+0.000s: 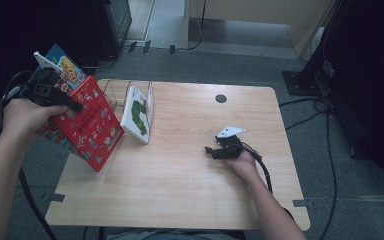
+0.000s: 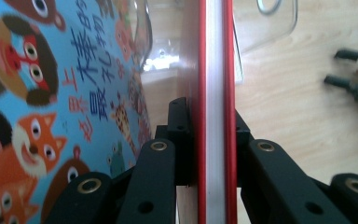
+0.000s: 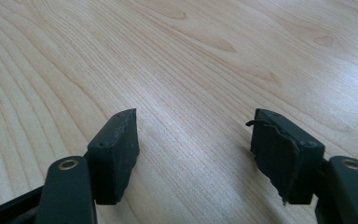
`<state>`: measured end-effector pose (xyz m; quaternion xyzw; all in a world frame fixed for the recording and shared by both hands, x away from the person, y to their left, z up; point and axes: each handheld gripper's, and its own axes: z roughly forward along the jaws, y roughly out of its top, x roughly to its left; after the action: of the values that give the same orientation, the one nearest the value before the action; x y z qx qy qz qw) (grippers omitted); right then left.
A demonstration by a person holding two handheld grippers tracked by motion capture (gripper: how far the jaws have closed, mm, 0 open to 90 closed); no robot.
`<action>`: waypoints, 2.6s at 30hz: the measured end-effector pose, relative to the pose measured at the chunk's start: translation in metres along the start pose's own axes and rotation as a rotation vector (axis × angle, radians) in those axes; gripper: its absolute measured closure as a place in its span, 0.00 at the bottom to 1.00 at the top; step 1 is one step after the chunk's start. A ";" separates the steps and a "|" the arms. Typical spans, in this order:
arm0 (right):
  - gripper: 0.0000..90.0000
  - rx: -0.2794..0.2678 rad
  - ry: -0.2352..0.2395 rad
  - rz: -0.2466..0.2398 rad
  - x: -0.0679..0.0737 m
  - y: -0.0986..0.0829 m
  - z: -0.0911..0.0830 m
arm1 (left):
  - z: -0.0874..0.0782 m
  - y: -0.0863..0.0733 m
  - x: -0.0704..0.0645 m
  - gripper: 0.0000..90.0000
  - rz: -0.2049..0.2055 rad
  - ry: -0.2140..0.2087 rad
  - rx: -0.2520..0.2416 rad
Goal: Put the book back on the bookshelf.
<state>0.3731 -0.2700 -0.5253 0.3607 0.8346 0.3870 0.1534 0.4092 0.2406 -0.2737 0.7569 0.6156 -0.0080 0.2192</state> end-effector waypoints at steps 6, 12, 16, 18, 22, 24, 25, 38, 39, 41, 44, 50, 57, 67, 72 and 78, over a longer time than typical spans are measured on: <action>0.35 0.000 -0.001 0.001 0.000 0.000 0.000 | 0.007 0.017 0.004 0.89 -0.048 0.006 -0.036; 0.35 0.000 -0.003 0.002 0.000 0.000 0.000 | 0.015 0.027 0.007 0.89 -0.067 0.017 -0.056; 0.35 -0.001 -0.012 0.011 0.002 0.000 0.000 | 0.022 0.036 0.007 0.89 -0.071 0.023 -0.073; 0.35 0.000 -0.015 0.013 0.002 -0.001 -0.001 | 0.026 0.039 0.007 0.89 -0.075 0.026 -0.083; 0.35 0.000 -0.019 0.011 0.003 -0.002 -0.002 | 0.031 0.044 0.007 0.88 -0.075 0.021 -0.082; 0.35 0.000 -0.021 0.016 0.003 -0.003 -0.003 | 0.032 0.045 0.007 0.88 -0.073 0.016 -0.078; 0.35 0.001 -0.022 0.019 0.003 -0.003 -0.004 | 0.032 0.046 0.007 0.88 -0.069 0.014 -0.069; 0.34 -0.002 -0.031 0.021 0.003 -0.007 -0.008 | 0.033 0.050 0.008 0.86 -0.033 0.000 0.044; 0.34 -0.002 -0.031 0.022 0.003 -0.007 -0.008 | 0.033 0.050 0.008 0.86 -0.030 0.001 0.057; 0.35 0.000 -0.033 0.025 0.004 -0.008 -0.009 | 0.032 0.050 0.008 0.87 -0.034 -0.005 0.067; 0.35 -0.001 -0.036 0.023 0.004 -0.008 -0.009 | 0.032 0.051 0.009 0.88 -0.060 0.008 0.068; 0.35 0.000 -0.033 0.030 0.004 -0.008 -0.009 | 0.029 0.060 0.012 0.89 -0.103 -0.013 0.019; 0.35 0.000 -0.031 0.028 0.004 -0.008 -0.008 | 0.030 0.075 0.010 0.88 -0.110 0.010 -0.018; 0.35 -0.001 -0.041 0.033 0.007 -0.009 -0.010 | 0.044 0.085 0.014 0.88 -0.123 -0.011 -0.046; 0.35 0.000 -0.037 0.032 0.008 -0.012 -0.013 | 0.049 0.083 0.018 0.88 -0.123 -0.021 -0.059; 0.35 0.000 -0.041 0.034 0.008 -0.013 -0.015 | 0.048 0.081 0.022 0.76 -0.110 0.017 -0.042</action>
<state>0.3528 -0.2779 -0.5255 0.3829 0.8248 0.3823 0.1639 0.5020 0.2327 -0.2968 0.7172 0.6581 -0.0006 0.2291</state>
